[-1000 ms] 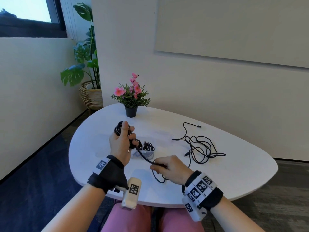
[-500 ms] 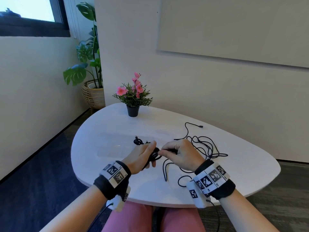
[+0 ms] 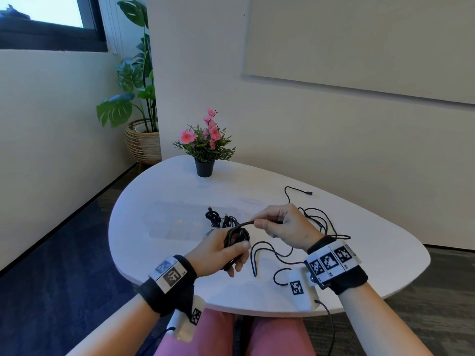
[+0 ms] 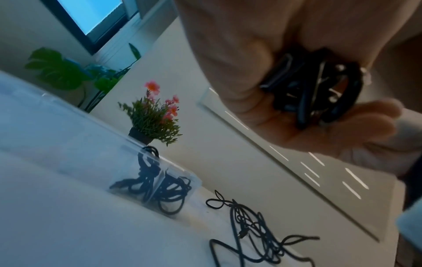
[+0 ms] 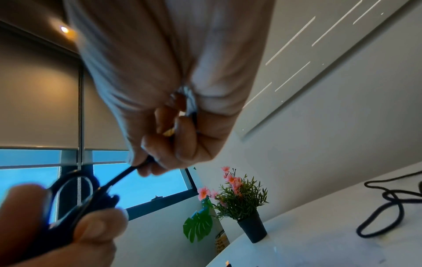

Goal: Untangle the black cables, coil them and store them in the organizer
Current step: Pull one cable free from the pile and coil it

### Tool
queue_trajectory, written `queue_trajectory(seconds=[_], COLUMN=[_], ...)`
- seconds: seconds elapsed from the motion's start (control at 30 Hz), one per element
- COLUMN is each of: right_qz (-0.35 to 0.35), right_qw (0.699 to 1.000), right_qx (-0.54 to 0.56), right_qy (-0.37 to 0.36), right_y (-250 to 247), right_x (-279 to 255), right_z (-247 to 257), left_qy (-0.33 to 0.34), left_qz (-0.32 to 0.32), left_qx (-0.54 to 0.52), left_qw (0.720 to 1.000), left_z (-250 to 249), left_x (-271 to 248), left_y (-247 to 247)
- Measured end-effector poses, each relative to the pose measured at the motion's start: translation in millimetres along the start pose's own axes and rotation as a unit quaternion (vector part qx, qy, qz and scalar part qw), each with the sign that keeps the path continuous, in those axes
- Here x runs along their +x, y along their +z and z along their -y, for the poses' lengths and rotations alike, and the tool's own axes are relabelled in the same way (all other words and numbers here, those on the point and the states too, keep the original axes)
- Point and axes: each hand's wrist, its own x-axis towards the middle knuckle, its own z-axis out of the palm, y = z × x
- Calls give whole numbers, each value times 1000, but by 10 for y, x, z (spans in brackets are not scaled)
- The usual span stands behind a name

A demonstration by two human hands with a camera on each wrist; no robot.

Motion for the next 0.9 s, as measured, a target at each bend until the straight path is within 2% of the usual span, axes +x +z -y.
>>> queue_trajectory(seconds=[0.13,0.23,0.3,0.37,0.47,0.63,0.73,0.9], right_qz=[-29,-60,-81,-96,-114,-147,-169,-137], right_qw=[999,996,991,990,988,971,948,928], right_qx=[-3,-57,-83,-87,-90,-140,-204,-294], right_qy=[-21,-45,-60,-57,-55,-127,-177,-183], right_y=[53,88,152,212,239,330,410,555], right_x=[12,22,30,35,31,11,-14,-135], right_z=[-38,-84,-135,-182,-202,-153,-128,-128], left_qy=[-36,-42,-47,-42,-38,-4,-16,-65], left_qz=[0,23,14,-13,-97,-180,-229,-281], left_qx=[-41,35,74,61,-44,-139,-147,-176], left_qw=[999,998,996,997,994,974,962,941], left_z=[-20,-41,-74,-106,-136,-201,-159,-106], left_x=[-36,-81,-86,-82,-59,-8,55,177], left_y=[-28,-21,6,16,-12,-50,-56,-18])
